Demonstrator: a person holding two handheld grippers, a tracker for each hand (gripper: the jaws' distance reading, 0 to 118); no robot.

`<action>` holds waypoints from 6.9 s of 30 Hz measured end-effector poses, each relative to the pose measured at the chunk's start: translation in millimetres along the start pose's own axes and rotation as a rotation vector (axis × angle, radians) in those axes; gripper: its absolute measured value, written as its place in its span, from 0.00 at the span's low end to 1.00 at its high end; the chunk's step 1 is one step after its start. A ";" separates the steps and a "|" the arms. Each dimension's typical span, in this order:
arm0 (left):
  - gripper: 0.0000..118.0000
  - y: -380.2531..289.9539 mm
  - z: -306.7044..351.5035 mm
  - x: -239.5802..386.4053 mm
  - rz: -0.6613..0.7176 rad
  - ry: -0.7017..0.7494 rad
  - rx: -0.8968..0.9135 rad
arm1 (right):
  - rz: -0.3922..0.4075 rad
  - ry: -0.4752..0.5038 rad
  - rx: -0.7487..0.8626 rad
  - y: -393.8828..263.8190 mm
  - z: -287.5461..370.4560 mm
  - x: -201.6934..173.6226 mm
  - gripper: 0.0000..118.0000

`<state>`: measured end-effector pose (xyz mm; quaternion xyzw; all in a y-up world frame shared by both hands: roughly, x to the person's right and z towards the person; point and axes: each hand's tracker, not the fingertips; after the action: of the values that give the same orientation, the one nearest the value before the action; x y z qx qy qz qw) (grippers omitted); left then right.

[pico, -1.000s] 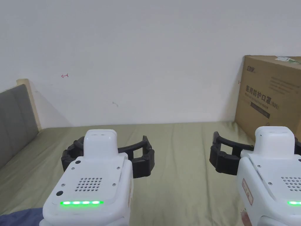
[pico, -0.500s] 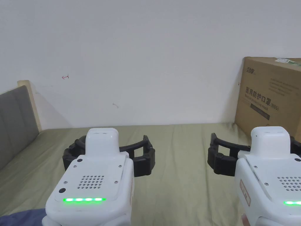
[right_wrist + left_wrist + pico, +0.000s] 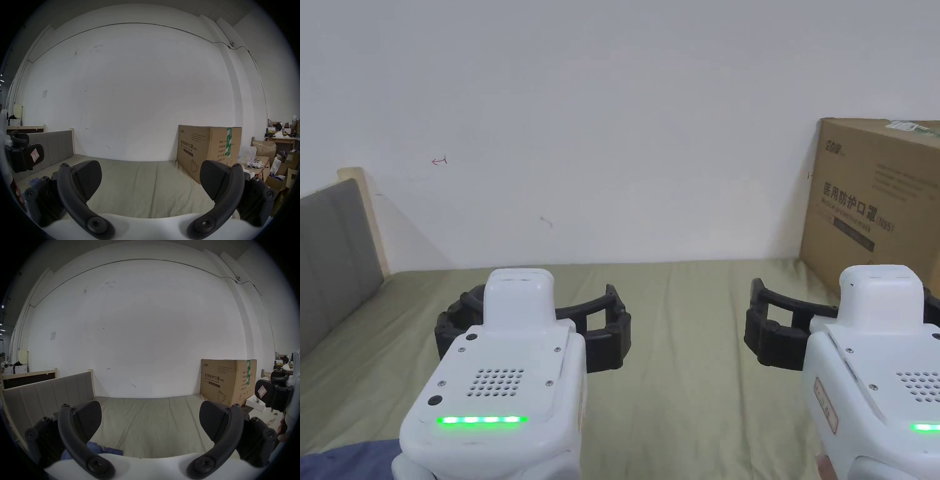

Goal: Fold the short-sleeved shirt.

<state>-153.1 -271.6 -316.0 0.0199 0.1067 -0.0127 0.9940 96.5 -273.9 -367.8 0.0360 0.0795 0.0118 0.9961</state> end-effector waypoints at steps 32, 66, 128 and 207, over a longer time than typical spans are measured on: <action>1.00 0.0 1.7 -2.1 0.016 -0.005 0.026 | 0.021 -0.003 0.014 -3.2 1.8 -2.8 1.00; 0.00 -21.1 -5.6 -14.5 -0.007 0.026 -0.101 | 0.003 0.011 -0.035 -19.2 -4.8 3.3 0.00; 0.05 -213.9 -16.9 -295.2 0.189 0.219 -0.905 | 0.064 0.681 -0.550 -118.0 -65.7 -172.0 0.00; 0.91 -192.6 -242.5 -139.9 0.216 -0.160 -1.111 | -0.177 0.149 -0.420 -100.4 -37.2 46.6 0.00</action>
<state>-346.7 -450.9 -530.1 -0.4957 0.0191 0.1455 0.8560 138.4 -370.1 -419.2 -0.1803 0.1517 -0.0567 0.9702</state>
